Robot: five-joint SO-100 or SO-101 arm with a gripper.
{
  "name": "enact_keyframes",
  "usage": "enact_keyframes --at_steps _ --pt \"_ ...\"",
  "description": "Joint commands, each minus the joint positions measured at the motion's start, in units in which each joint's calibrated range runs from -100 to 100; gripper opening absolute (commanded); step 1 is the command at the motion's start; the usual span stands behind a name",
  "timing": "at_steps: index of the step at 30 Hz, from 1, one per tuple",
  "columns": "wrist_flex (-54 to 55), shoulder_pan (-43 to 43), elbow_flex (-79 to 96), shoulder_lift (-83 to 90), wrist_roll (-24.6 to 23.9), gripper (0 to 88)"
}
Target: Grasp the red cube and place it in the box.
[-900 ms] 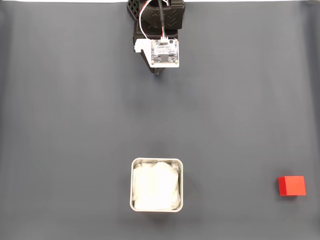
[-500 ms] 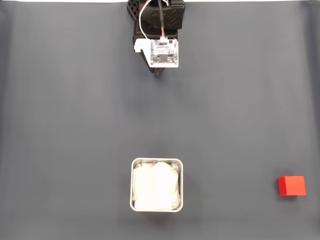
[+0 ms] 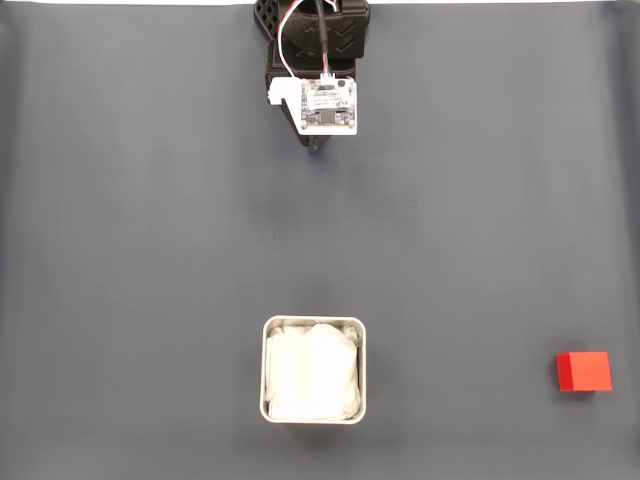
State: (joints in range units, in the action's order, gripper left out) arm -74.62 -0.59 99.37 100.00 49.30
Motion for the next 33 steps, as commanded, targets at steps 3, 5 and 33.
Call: enact_keyframes --at_steps 3,5,33 --pt "-1.28 0.10 0.54 -0.09 -0.49 0.0" --pt "-1.28 0.24 0.54 -0.09 -0.49 0.0" --pt "14.38 1.23 -64.60 -37.35 -0.54 0.0"
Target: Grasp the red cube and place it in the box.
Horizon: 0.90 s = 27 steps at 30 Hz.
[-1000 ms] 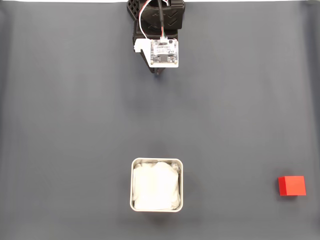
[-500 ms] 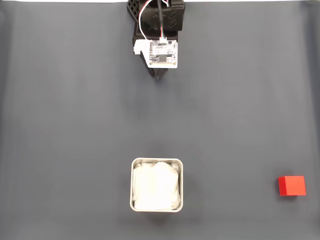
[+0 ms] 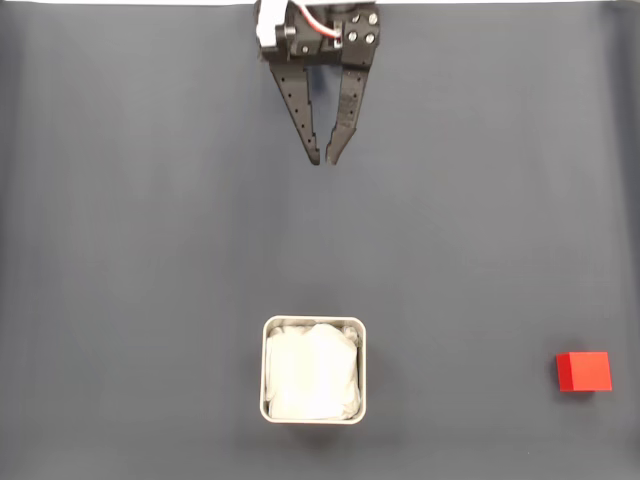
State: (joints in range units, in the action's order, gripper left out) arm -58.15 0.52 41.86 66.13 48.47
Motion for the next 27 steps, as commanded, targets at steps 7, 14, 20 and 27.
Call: enact_keyframes --at_steps 7,14,20,27 --pt "-5.12 0.19 -12.94 -8.94 0.59 0.0" --pt "-6.68 0.97 -14.95 -11.71 1.37 0.0" --pt "-6.60 3.96 -16.13 -14.74 2.05 0.0" --pt "-5.94 9.85 -19.51 -19.42 2.20 0.6"
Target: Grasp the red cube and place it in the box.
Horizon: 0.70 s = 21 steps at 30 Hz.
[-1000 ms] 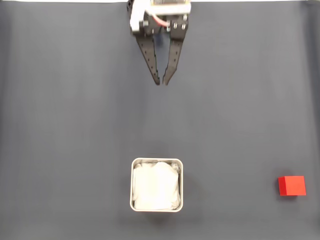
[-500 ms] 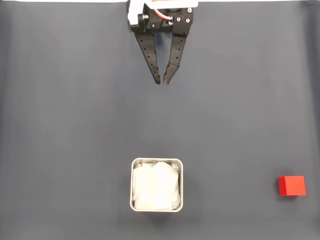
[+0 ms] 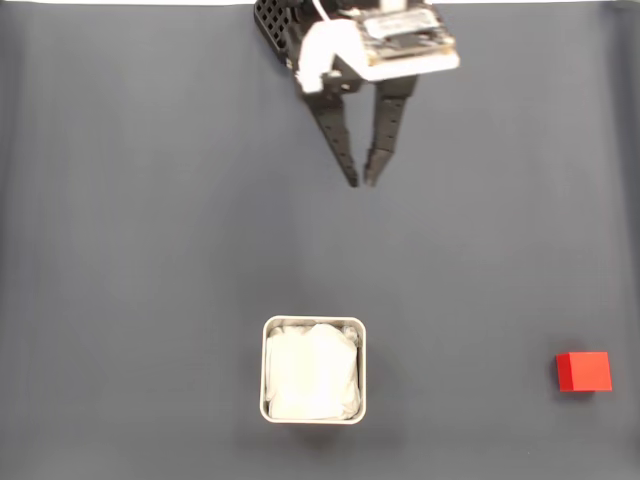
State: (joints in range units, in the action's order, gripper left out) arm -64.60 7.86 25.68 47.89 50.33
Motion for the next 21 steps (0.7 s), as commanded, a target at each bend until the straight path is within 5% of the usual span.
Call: enact_keyframes --at_steps 1,21 --pt "0.99 3.29 -3.60 -1.79 0.29 0.7" --pt "7.79 14.58 -6.79 -13.49 1.27 1.8"
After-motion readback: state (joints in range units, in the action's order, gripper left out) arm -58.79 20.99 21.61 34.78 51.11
